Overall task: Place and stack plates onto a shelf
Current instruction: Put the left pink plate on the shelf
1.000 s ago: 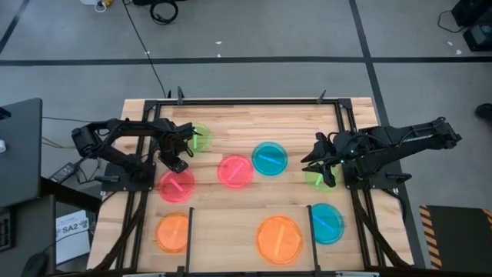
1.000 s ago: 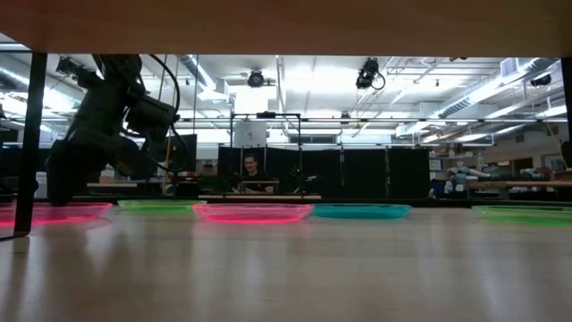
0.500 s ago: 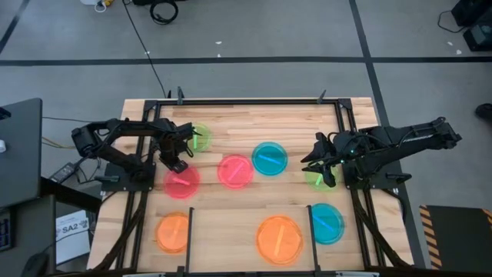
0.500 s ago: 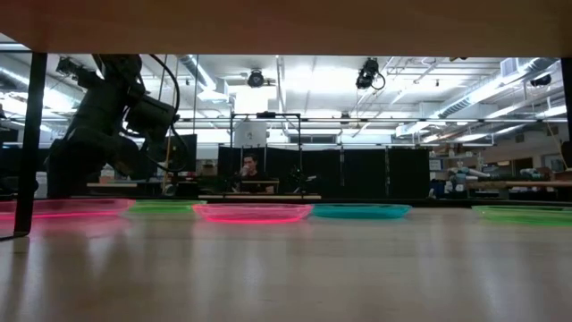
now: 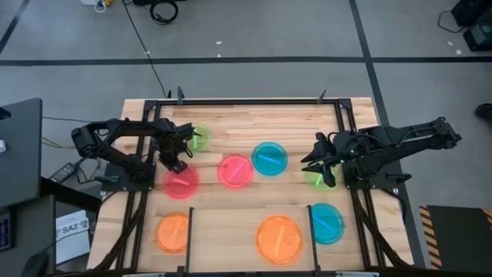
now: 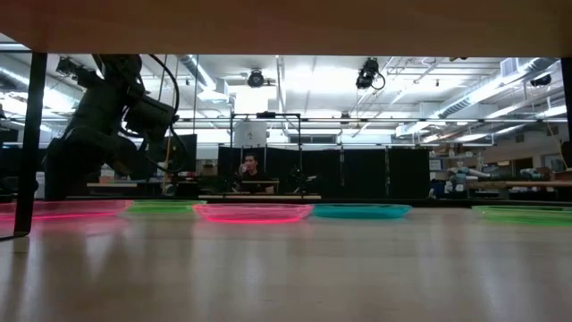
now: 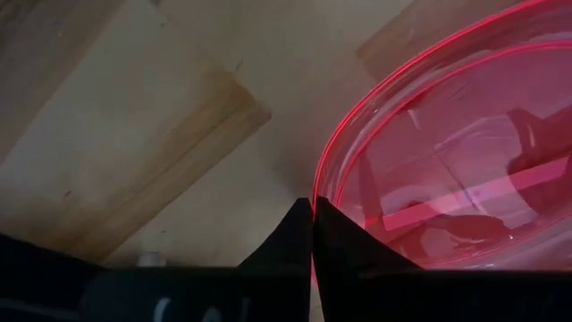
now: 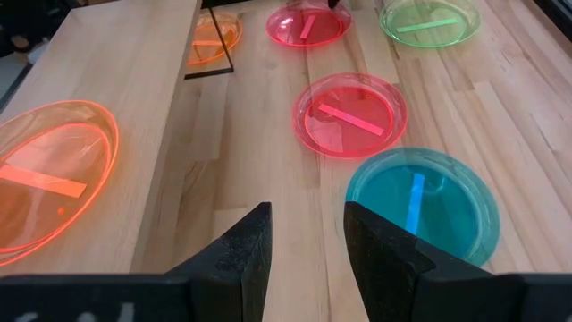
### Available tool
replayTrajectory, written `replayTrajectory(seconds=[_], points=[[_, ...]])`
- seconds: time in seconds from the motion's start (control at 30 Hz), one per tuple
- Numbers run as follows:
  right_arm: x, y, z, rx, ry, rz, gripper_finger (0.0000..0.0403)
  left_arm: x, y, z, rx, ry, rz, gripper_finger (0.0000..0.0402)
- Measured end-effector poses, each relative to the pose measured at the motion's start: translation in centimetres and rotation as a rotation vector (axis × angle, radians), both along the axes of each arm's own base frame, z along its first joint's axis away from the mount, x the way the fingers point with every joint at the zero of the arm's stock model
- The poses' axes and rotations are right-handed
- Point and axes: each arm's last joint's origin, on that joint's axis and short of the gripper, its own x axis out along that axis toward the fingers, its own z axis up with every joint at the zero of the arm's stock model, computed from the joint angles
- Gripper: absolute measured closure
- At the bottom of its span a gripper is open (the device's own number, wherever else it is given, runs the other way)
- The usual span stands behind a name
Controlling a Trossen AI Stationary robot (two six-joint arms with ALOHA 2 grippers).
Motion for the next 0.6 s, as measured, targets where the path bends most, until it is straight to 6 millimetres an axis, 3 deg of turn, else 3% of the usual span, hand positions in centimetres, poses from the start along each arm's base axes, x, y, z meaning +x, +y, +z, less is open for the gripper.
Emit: replayTrajectory(seconds=[0.33, 0.6], points=[[0.0, 0.0, 0.0, 0.0, 0.0, 0.0, 0.0255, -0.4, -0.2, 0.4, -0.017, 0.033, 0.004, 0.0398], [0.0, 0.0, 0.0, 0.0, 0.0, 0.0, 0.0255, 0.6, 0.6, 3.6, 0.024, 0.084, -0.03, 0.0399]])
